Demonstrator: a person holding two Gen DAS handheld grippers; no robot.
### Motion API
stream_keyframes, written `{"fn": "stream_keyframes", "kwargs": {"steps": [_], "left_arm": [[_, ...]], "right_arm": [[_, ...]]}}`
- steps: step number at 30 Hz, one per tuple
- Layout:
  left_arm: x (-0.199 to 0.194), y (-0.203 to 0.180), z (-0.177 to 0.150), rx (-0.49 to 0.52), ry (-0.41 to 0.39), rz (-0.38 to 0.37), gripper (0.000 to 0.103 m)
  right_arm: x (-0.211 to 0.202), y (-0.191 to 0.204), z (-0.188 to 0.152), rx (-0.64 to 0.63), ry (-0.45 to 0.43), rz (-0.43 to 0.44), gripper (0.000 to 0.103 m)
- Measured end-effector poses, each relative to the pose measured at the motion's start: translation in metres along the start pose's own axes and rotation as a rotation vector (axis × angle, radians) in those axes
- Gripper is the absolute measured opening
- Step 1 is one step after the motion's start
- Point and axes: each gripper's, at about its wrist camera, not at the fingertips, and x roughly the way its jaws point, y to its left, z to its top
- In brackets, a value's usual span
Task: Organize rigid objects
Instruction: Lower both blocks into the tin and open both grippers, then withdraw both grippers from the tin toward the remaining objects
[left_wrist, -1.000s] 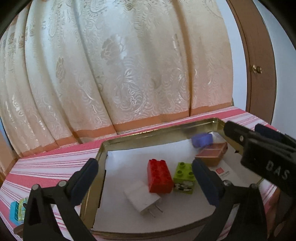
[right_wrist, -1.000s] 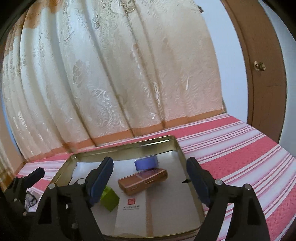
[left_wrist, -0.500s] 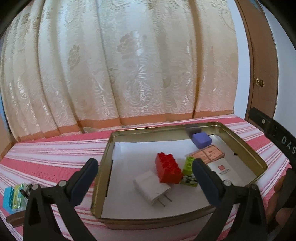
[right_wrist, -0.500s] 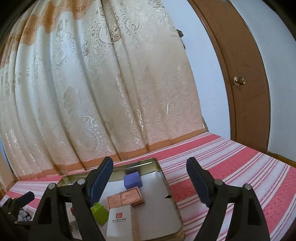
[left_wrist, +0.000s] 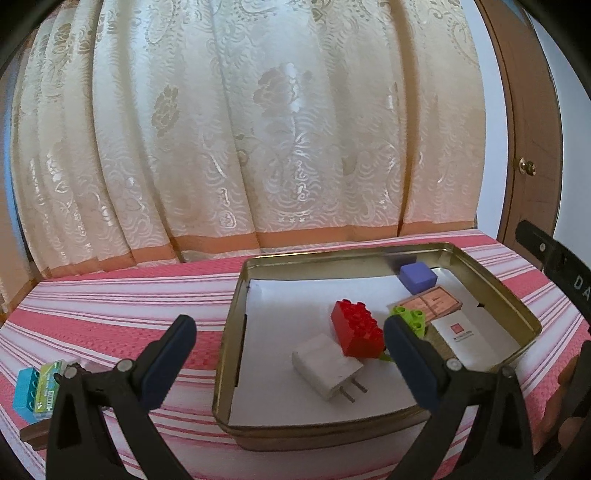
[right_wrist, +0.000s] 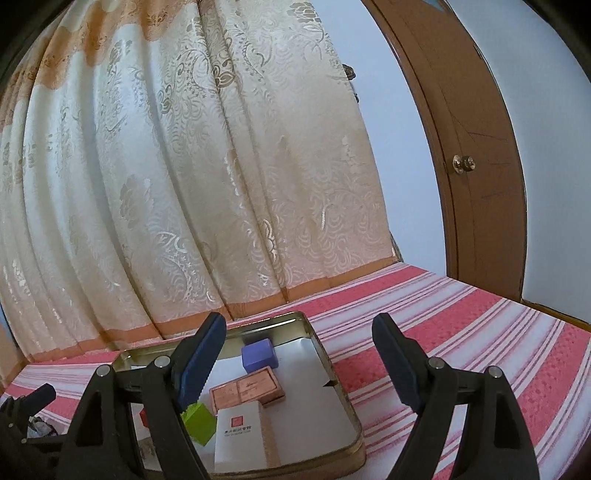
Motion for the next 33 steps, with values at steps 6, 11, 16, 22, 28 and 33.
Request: {"fn": "stream_keyframes", "kwargs": {"steps": [6, 11, 16, 22, 28, 33], "left_arm": [[-0.005, 0.007, -0.001, -0.016, -0.012, -0.009, 0.103], [-0.012, 0.012, -0.004, 0.003, -0.024, -0.001, 0.103], [-0.018, 0.024, -0.006, -0.012, -0.021, 0.001, 0.103], [-0.023, 0.042, -0.011, -0.031, -0.012, 0.011, 0.103], [-0.028, 0.058, -0.014, -0.044, -0.017, 0.025, 0.103], [-0.033, 0.069, -0.016, -0.043, -0.028, 0.036, 0.103]], "right_arm": [[-0.011, 0.004, -0.003, 0.005, -0.011, -0.018, 0.083], [-0.017, 0.005, -0.007, 0.029, -0.004, -0.022, 0.083], [-0.025, 0.009, -0.010, 0.030, 0.001, -0.028, 0.083], [-0.034, 0.018, -0.014, 0.020, 0.004, -0.020, 0.083], [-0.045, 0.025, -0.018, 0.023, -0.016, -0.005, 0.083], [-0.052, 0.038, -0.021, 0.010, -0.028, 0.001, 0.083]]}}
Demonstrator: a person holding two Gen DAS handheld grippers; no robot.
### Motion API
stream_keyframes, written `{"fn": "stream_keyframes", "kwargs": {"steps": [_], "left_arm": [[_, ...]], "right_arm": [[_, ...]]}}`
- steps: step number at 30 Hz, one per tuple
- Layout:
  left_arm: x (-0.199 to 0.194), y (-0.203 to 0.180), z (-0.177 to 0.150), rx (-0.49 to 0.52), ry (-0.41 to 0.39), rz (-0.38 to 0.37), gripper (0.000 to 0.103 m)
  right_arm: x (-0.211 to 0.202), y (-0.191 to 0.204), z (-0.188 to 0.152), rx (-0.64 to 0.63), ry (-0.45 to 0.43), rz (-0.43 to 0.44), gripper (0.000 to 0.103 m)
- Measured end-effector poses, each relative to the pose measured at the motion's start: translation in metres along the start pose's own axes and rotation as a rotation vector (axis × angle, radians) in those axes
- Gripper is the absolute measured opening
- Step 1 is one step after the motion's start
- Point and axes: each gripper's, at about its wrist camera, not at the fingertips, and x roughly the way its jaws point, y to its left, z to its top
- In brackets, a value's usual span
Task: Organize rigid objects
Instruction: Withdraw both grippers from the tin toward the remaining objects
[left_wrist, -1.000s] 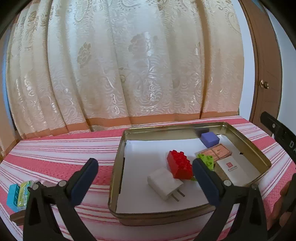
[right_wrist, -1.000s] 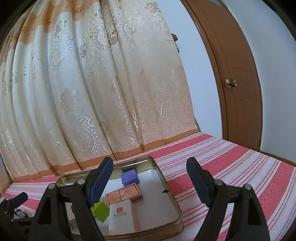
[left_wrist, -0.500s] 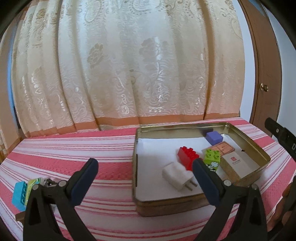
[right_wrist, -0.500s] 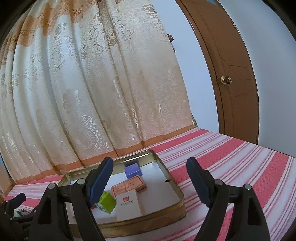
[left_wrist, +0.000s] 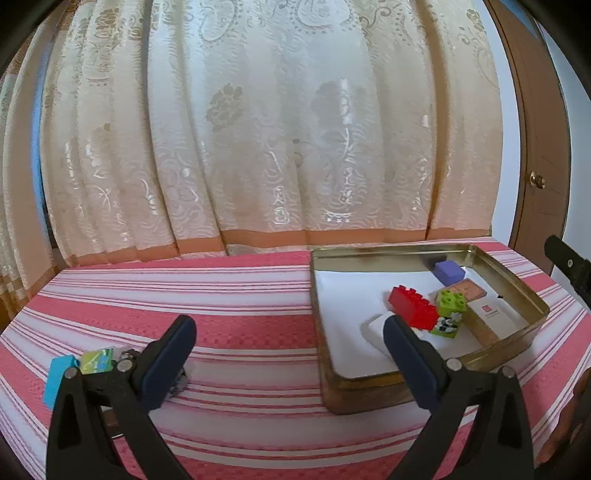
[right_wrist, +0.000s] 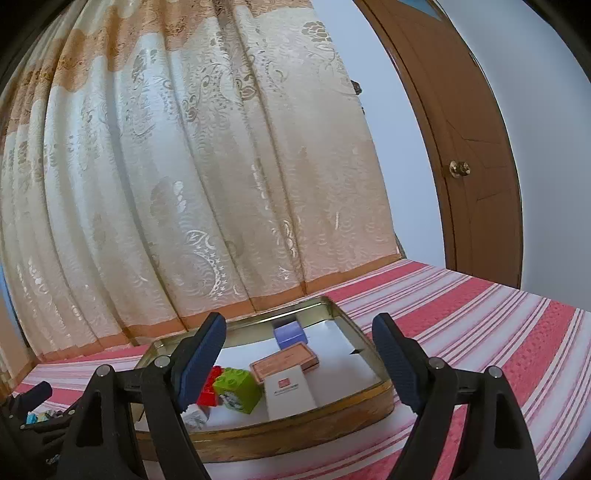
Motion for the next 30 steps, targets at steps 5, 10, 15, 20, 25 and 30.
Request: {"fn": "stream_keyframes", "kwargs": {"steps": [5, 10, 15, 20, 25, 30], "left_arm": [[-0.002, 0.013, -0.002, -0.003, -0.003, 0.012, 0.103], [-0.005, 0.033, -0.004, -0.009, -0.007, 0.034, 0.103], [-0.006, 0.058, -0.006, -0.034, 0.002, 0.058, 0.103], [-0.007, 0.080, -0.010, -0.047, 0.017, 0.085, 0.103], [-0.007, 0.103, -0.015, -0.065, 0.053, 0.094, 0.103], [-0.011, 0.134, -0.021, -0.108, 0.091, 0.125, 0.103]], "right_arm": [[0.002, 0.016, -0.004, -0.014, 0.028, 0.004, 0.083], [-0.002, 0.038, -0.010, -0.024, 0.031, 0.030, 0.083], [-0.004, 0.065, -0.017, -0.036, 0.054, 0.089, 0.083], [-0.003, 0.091, -0.026, -0.038, 0.089, 0.145, 0.083], [-0.003, 0.115, -0.034, -0.046, 0.125, 0.198, 0.083], [-0.003, 0.140, -0.044, -0.047, 0.178, 0.257, 0.083]]}}
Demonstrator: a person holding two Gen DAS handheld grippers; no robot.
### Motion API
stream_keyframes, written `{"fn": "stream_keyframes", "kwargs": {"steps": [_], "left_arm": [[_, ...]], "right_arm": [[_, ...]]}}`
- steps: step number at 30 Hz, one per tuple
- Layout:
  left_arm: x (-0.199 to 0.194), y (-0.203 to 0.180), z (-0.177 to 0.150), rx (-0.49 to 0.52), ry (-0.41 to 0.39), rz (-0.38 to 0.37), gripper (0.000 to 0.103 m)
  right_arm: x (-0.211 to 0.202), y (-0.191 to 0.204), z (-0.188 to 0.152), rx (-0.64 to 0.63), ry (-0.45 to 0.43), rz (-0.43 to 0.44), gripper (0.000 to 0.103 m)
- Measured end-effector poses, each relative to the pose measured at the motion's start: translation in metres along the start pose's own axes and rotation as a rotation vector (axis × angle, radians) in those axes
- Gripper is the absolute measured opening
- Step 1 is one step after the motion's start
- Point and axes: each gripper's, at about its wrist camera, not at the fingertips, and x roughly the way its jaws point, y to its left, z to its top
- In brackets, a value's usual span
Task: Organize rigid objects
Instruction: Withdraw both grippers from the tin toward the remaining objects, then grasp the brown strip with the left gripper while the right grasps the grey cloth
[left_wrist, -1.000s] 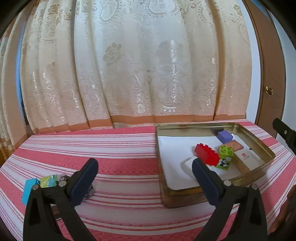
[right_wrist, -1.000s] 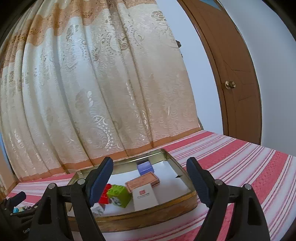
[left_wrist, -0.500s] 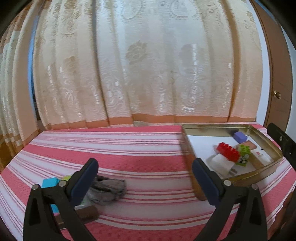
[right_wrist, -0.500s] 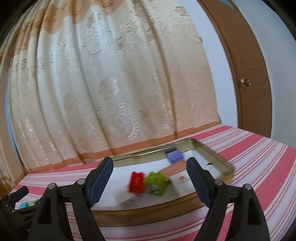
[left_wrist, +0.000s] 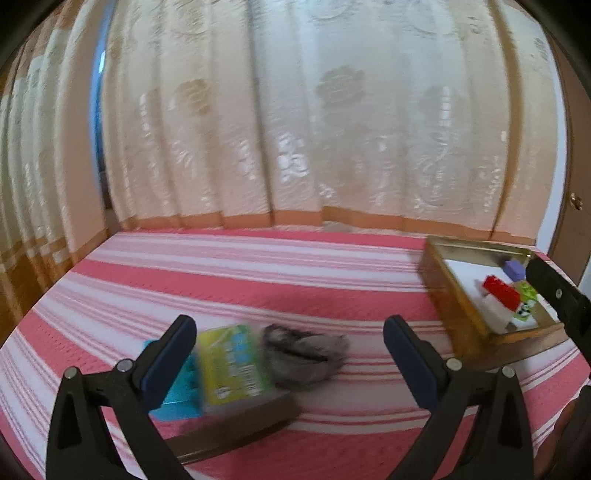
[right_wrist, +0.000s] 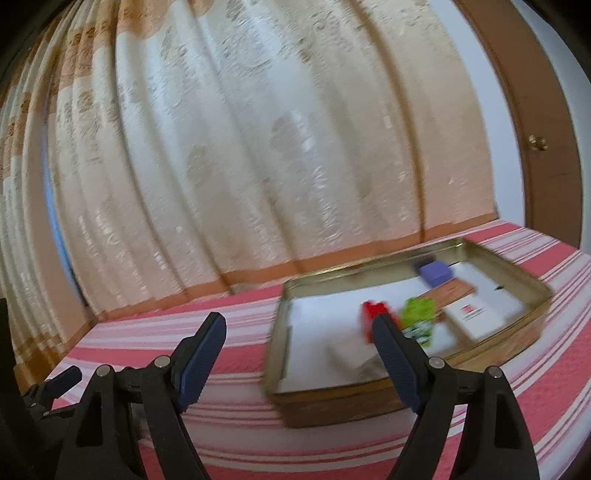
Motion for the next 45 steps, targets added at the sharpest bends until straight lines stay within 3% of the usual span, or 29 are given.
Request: {"fn": "stream_keyframes", "kwargs": {"steps": [14, 20, 26, 28, 30, 37, 40, 41, 45], "left_arm": [[-0.006, 0.068, -0.030, -0.049, 0.220, -0.114, 0.101], [0.006, 0.063, -0.037, -0.019, 0.316, -0.136, 0.082], [0.013, 0.032, -0.041, 0.124, 0.373, -0.145, 0.080], [0.012, 0.025, -0.042, 0.163, 0.374, -0.165, 0.072], [0.012, 0.018, -0.044, 0.181, 0.389, -0.215, 0.057], [0.015, 0.018, -0.042, 0.170, 0.389, -0.217, 0.053], [0.017, 0.021, -0.042, 0.138, 0.384, -0.192, 0.040], [0.016, 0.023, -0.042, 0.128, 0.382, -0.184, 0.031], [0.016, 0.026, -0.042, 0.107, 0.381, -0.210, 0.021]], "right_arm": [[0.024, 0.044, -0.015, -0.025, 0.135, 0.102, 0.083], [0.026, 0.040, -0.015, -0.001, 0.151, 0.116, 0.083], [0.027, 0.038, -0.016, 0.016, 0.170, 0.130, 0.083], [0.028, 0.040, -0.017, 0.012, 0.178, 0.138, 0.083], [0.026, 0.041, -0.017, 0.006, 0.177, 0.143, 0.083], [0.026, 0.047, -0.018, -0.014, 0.186, 0.171, 0.083], [0.030, 0.047, -0.019, -0.011, 0.208, 0.185, 0.083], [0.032, 0.047, -0.019, -0.009, 0.220, 0.192, 0.083], [0.041, 0.046, -0.021, 0.001, 0.266, 0.209, 0.083]]}}
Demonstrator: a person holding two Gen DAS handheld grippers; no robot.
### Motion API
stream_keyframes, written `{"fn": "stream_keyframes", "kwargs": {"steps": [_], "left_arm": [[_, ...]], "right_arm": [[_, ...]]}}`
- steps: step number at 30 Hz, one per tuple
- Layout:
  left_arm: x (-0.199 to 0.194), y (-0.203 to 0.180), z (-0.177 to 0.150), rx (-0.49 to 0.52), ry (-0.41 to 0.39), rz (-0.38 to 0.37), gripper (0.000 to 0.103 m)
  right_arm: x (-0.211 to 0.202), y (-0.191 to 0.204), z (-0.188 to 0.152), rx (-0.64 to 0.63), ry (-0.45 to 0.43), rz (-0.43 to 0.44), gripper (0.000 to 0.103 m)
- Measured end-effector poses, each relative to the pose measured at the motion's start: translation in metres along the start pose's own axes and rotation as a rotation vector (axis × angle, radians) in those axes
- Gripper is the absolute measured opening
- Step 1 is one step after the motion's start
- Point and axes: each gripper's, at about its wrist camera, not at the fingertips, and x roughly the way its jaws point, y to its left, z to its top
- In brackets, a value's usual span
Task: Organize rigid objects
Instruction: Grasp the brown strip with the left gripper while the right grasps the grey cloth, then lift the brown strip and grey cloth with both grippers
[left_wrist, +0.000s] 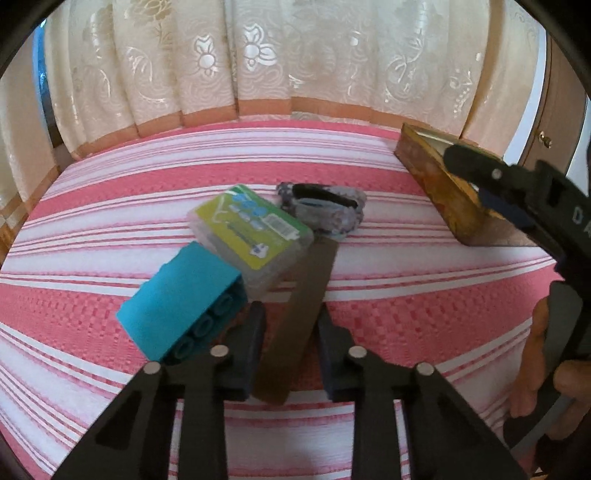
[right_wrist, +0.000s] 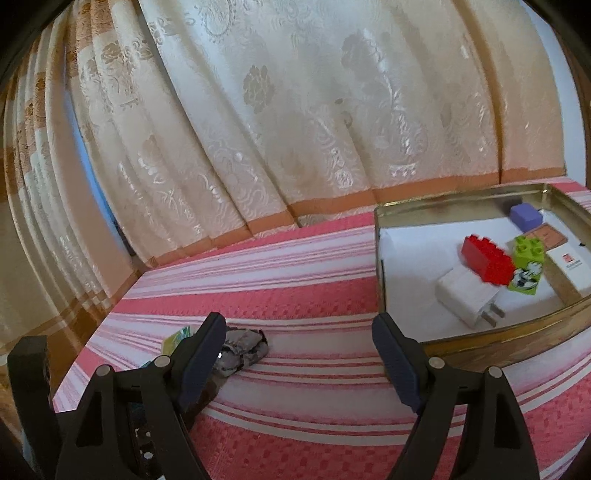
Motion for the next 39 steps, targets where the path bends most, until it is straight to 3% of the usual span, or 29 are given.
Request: {"fn": "stream_keyframes", "kwargs": {"steps": [2, 7, 17, 24, 32, 39], "left_arm": [[0.000, 0.000, -0.001, -0.001, -0.001, -0.028, 0.013], [-0.008, 0.007, -0.001, -0.058, -0.039, -0.091, 0.013], [-0.039, 0.033, -0.012, -0.218, -0.198, -0.073, 0.013], [-0.031, 0.040, -0.011, -0.244, -0.153, -0.083, 0.013], [-0.021, 0.032, -0.008, -0.224, -0.112, -0.041, 0.013], [-0.005, 0.032, -0.007, -0.262, -0.043, -0.037, 0.016]], "right_arm": [[0.007, 0.001, 0.000, -0.008, 0.035, 0.015, 0.083], [0.032, 0.022, 0.000, -0.115, 0.144, 0.082, 0.083], [0.074, 0.057, 0.001, -0.295, 0.266, 0.139, 0.083], [0.108, 0.070, -0.007, -0.348, 0.411, 0.157, 0.072], [0.103, 0.075, -0.012, -0.399, 0.411, 0.148, 0.066], [0.092, 0.063, -0.011, -0.352, 0.395, 0.152, 0.066]]}}
